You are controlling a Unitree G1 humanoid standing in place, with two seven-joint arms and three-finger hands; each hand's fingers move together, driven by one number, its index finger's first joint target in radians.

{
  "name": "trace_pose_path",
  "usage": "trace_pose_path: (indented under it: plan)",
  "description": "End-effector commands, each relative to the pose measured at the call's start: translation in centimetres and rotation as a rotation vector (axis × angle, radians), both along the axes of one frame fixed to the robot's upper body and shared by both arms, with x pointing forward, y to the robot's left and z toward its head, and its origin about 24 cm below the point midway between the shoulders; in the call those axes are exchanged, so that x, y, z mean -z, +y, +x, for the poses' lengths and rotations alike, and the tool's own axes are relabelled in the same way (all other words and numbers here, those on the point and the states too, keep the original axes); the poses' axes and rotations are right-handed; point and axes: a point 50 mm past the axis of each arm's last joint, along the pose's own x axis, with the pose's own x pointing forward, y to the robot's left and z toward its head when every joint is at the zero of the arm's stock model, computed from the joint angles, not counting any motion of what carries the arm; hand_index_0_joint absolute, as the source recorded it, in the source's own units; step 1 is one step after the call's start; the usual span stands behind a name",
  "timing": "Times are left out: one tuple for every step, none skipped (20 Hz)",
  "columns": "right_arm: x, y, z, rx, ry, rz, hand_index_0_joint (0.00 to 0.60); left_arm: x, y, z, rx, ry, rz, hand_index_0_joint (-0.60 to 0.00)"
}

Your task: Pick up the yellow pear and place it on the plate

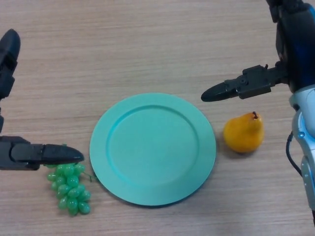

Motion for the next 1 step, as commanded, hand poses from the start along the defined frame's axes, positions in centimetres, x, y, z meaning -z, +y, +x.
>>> trace_pose_path:
  plan:
    - [-3.49,-0.15,-1.37,-0.033,-0.197,0.056,0.0,-2.36,0.5,-1.46,-0.021,-0.202,0.012,0.0]
